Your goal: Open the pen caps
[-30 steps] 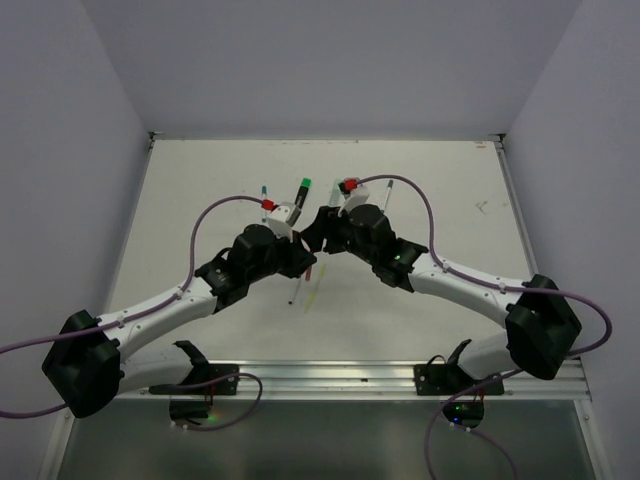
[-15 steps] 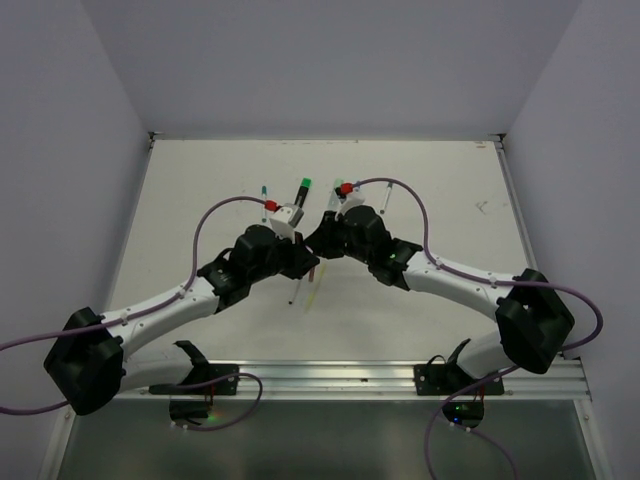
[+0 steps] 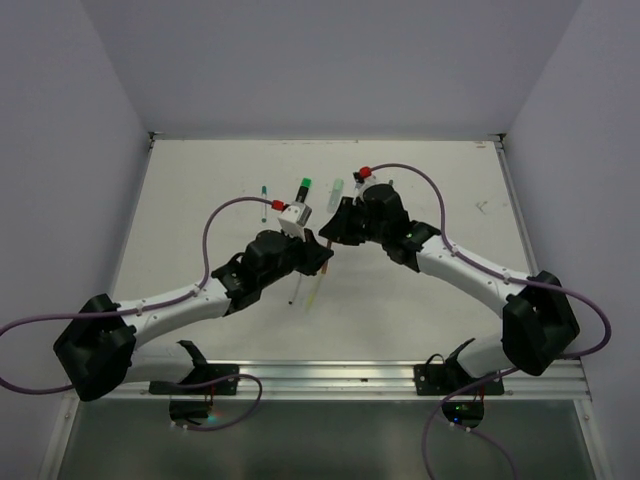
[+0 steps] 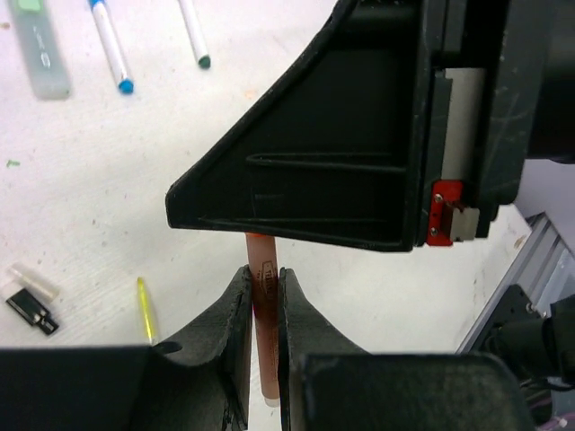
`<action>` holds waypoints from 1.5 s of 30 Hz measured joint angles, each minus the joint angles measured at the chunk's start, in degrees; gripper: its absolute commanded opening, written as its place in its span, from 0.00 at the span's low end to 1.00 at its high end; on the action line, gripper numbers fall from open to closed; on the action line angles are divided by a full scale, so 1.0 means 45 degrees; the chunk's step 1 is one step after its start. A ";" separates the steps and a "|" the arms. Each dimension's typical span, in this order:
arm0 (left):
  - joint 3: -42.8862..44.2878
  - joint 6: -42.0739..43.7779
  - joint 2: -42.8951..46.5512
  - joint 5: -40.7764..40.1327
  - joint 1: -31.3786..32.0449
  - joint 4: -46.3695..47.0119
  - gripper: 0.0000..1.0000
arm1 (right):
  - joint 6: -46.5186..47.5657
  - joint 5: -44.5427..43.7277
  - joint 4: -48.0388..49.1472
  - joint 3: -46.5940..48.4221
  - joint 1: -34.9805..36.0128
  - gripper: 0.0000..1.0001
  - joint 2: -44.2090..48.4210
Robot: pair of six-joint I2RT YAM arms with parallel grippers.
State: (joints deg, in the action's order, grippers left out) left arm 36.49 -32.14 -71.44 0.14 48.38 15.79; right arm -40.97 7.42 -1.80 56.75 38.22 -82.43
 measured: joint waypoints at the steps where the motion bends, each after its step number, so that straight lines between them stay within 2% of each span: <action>1: 0.0000 -0.0053 -0.0010 -0.0117 0.0049 0.0243 0.00 | -0.0039 0.0189 -0.0233 0.0204 -0.0194 0.00 0.0000; 7: 0.0141 -0.0087 -0.0126 -0.0583 0.0228 0.1239 0.00 | -0.0287 0.0962 -0.1078 0.1132 -0.1166 0.00 0.0024; 14: 0.0146 -0.0083 -0.0345 -0.0612 0.0544 0.1282 0.00 | -0.0525 0.0913 -0.1103 0.1239 -0.2142 0.00 0.0024; 20: -0.0923 -0.0287 -0.0636 0.1472 0.1826 -0.1744 0.00 | -0.0549 -0.1554 0.1953 0.2079 -0.4265 0.00 0.0219; 21: -0.1039 -0.0287 -0.0636 0.1525 0.1841 -0.2137 0.05 | -0.0568 -0.1676 0.2390 0.2103 -0.4357 0.00 0.0374; 23: -0.1146 -0.0282 -0.0452 0.1506 0.1831 -0.2569 0.23 | -0.0612 -0.1724 0.2885 0.2093 -0.4274 0.00 0.0685; 24: -0.1171 -0.0291 -0.0209 0.1370 0.1821 -0.2735 0.37 | -0.0622 -0.1695 0.3094 0.2021 -0.4201 0.00 0.0801; 26: -0.1175 -0.0223 0.0457 0.1025 0.1821 -0.2890 0.49 | -0.0661 -0.1438 0.3361 0.1681 -0.4070 0.00 0.1103; 27: -0.1175 -0.0209 0.0879 0.0826 0.1821 -0.2890 0.66 | -0.0675 -0.1292 0.3419 0.1447 -0.4031 0.00 0.1214; 28: -0.1175 -0.0087 0.1282 0.0602 0.1821 -0.2861 0.74 | -0.0704 -0.1064 0.3424 0.1209 -0.4017 0.00 0.1307; 29: -0.1171 0.0019 0.1642 0.0408 0.1812 -0.2807 0.87 | -0.0714 -0.0899 0.3410 0.0981 -0.4007 0.00 0.1345; 30: -0.1161 0.0117 0.1914 0.0204 0.1812 -0.2769 0.91 | -0.0729 -0.0656 0.3424 0.0797 -0.4007 0.00 0.1360; 33: -0.0967 0.0442 0.2336 -0.0340 0.1749 -0.2735 0.99 | -0.0777 0.0126 0.3366 0.0097 -0.3993 0.00 0.1365; 37: -0.0248 0.0869 0.2152 -0.0772 0.1520 -0.2778 1.00 | -0.0758 0.0928 0.3162 -0.0758 -0.3638 0.00 0.1642; 45: 0.1360 0.1370 0.0724 -0.0840 0.0952 -0.2336 0.96 | -0.0738 0.1243 0.2948 -0.1661 -0.2035 0.00 0.2545</action>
State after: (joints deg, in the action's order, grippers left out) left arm 42.61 -25.98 -68.18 -3.64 52.66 5.28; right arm -44.29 13.02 11.46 49.28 29.06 -70.98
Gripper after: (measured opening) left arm 0.977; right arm 0.186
